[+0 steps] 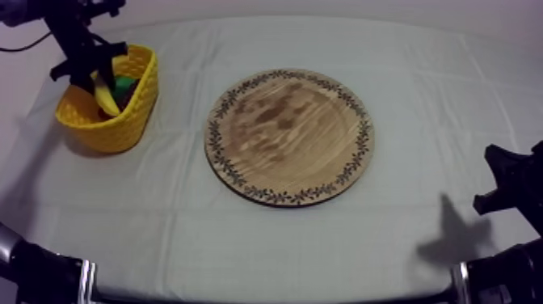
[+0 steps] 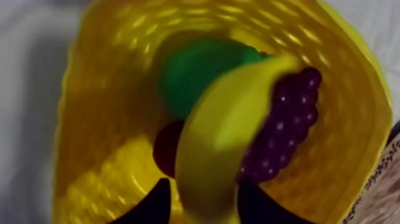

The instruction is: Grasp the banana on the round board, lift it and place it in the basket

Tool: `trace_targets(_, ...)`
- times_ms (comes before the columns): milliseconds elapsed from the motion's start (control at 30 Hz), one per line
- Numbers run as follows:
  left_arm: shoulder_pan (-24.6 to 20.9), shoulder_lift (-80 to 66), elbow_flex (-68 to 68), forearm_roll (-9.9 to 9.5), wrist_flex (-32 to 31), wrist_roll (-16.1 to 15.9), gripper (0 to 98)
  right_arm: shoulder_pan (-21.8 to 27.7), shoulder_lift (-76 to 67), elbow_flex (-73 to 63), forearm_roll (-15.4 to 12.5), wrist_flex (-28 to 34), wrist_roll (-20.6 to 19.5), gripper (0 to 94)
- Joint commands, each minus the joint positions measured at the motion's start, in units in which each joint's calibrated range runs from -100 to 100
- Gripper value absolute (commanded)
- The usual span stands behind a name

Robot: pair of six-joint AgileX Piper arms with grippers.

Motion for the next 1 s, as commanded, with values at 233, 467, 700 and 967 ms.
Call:
trace_targets(233, 0.0, 0.1, 1.4, 0.30, -2.3, 0.2, 88.8, 0.0, 0.0, 0.1, 0.0, 0.0, 0.0, 0.3)
trace_targets(467, 0.5, -5.1, 2.7, 0.21, -3.3, 1.3, 94.2, 0.0, 0.0, 0.1, 0.0, 0.0, 0.0, 0.3)
trace_targets(700, 2.1, -16.0, 7.3, 0.95, -7.0, 0.9, 94.9, 0.0, 0.0, 0.1, 0.0, 0.0, 0.0, 0.3)
trace_targets(967, 4.9, -34.0, 21.7, 0.93, -18.3, 1.1, 81.1, 0.0, 0.0, 0.1, 0.0, 0.0, 0.0, 0.3)
